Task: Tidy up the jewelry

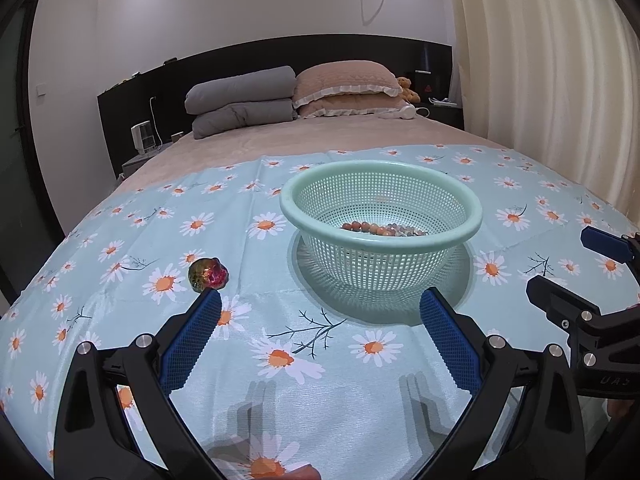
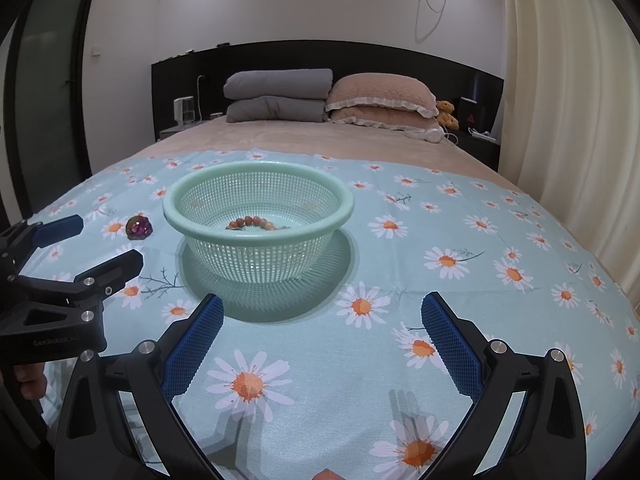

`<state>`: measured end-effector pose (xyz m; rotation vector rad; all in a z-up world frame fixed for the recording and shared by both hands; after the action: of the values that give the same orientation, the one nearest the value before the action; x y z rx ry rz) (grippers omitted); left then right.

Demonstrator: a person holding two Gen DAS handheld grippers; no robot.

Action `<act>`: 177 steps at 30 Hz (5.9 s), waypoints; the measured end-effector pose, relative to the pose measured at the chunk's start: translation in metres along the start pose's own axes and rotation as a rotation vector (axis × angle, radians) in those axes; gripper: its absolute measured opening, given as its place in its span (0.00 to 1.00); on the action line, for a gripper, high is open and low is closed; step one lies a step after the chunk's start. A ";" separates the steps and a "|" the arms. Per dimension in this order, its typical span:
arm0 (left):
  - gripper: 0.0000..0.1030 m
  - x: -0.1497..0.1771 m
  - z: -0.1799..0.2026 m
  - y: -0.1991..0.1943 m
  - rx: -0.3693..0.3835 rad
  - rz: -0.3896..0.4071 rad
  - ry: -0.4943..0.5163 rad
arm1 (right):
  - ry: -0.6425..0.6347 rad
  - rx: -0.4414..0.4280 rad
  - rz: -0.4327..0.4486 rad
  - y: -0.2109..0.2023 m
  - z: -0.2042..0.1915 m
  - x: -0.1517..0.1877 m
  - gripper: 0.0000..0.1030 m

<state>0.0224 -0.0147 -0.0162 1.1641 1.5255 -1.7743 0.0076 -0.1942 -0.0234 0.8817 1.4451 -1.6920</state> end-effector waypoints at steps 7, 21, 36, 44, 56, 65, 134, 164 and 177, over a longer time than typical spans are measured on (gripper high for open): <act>0.95 0.000 0.003 0.001 -0.003 -0.005 0.015 | -0.002 0.000 -0.003 0.000 0.000 0.000 0.93; 0.95 -0.001 0.000 -0.003 0.042 0.009 -0.011 | -0.012 0.000 -0.003 0.000 -0.002 0.001 0.93; 0.95 -0.002 0.003 -0.003 -0.023 0.021 0.005 | -0.022 0.000 -0.004 -0.001 -0.004 0.002 0.93; 0.95 -0.003 0.001 -0.006 -0.034 0.041 -0.012 | -0.029 0.002 -0.007 0.000 -0.006 0.003 0.93; 0.95 -0.002 0.003 -0.003 -0.022 0.024 0.013 | -0.032 0.000 -0.007 0.001 -0.006 0.002 0.93; 0.95 -0.002 0.001 -0.003 -0.018 0.022 0.000 | -0.032 0.002 -0.006 0.001 -0.006 0.002 0.93; 0.95 -0.002 -0.002 0.000 -0.052 0.005 -0.006 | -0.032 0.015 -0.009 0.002 -0.006 0.002 0.93; 0.95 -0.001 -0.004 -0.001 -0.041 0.016 -0.018 | -0.032 0.012 -0.003 0.000 -0.003 0.002 0.93; 0.95 0.000 -0.005 0.003 -0.004 -0.014 -0.021 | -0.032 0.011 0.000 -0.001 -0.003 0.001 0.93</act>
<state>0.0267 -0.0111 -0.0176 1.1319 1.5282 -1.7863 0.0061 -0.1907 -0.0241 0.8570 1.4150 -1.7081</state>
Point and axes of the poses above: each gripper's, at about its wrist camera, not at the fingertips, and y roughly the way its jaws point, z to its right, x to its underside, the point moved 1 cm from there along y, roughly the way its jaws point, and after that the axes turned 9 degrees about x, right-handed, at the moved point
